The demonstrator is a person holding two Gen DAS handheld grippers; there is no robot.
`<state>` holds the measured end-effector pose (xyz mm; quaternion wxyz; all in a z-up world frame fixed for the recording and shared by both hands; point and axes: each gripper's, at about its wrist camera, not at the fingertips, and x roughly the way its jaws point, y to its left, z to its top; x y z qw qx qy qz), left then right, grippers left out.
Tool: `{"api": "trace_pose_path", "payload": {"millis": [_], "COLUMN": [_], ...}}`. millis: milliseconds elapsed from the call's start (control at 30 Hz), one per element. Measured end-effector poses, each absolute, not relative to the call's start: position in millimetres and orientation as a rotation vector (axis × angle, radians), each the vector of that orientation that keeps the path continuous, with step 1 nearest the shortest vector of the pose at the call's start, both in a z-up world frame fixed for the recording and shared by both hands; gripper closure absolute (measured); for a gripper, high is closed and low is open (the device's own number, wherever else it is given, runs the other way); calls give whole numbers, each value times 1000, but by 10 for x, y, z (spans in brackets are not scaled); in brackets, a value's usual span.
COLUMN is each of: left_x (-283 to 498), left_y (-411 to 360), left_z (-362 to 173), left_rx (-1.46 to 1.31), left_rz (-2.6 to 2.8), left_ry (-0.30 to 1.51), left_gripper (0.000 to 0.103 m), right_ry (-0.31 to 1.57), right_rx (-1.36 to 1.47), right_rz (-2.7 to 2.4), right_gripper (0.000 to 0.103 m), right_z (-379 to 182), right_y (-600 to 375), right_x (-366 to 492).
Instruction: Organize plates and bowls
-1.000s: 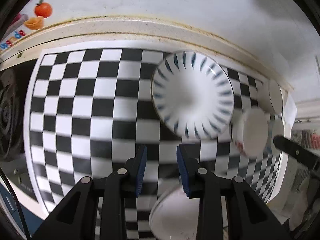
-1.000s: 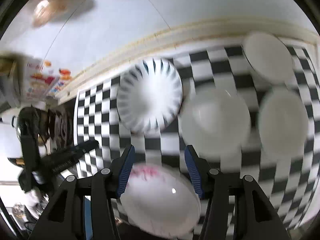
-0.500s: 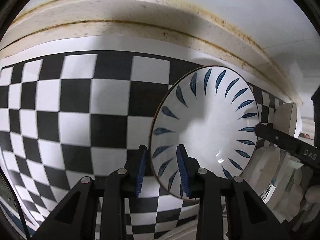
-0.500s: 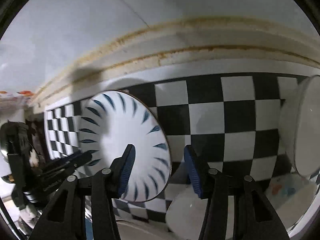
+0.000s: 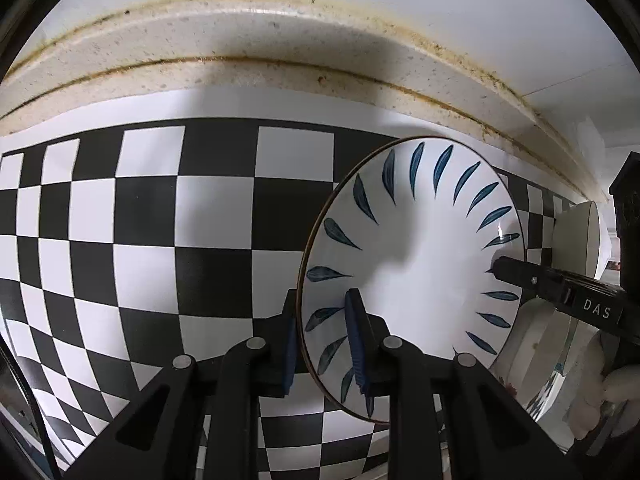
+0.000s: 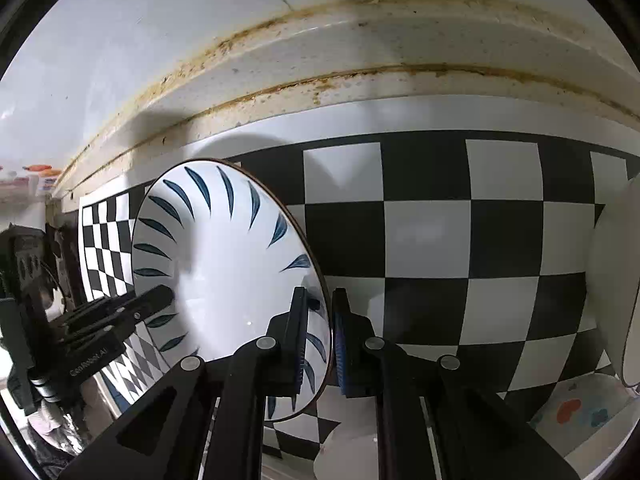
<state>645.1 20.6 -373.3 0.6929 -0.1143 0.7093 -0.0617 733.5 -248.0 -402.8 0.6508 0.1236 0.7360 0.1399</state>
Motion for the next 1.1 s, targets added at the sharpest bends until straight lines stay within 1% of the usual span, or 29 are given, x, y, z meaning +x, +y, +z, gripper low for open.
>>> {"api": "trace_pose_path", "payload": {"millis": [233,467,900,1100], "left_x": [6327,6104,5356,4935], "left_y": [203,235,96,104], "left_z": [-3506,-3163,-2553,-2456], "left_rx": [-252,-236,-205,-197], "left_rz": [-141,-144,-218,-243], "left_ry": [1534,1497,1424,1429], "left_gripper": [84,84,84,84], "right_ry": [1625,1566,1469,1467], "right_rx": [295,274,317,339], "right_rz": [339,386,409,413], "right_gripper": [91,91,92,92], "right_z": [-3823,-3444,-2801,-2754], "right_y": [-2475,-2477,-2709,-2774], "right_x": [7205,6938,5995,5521]}}
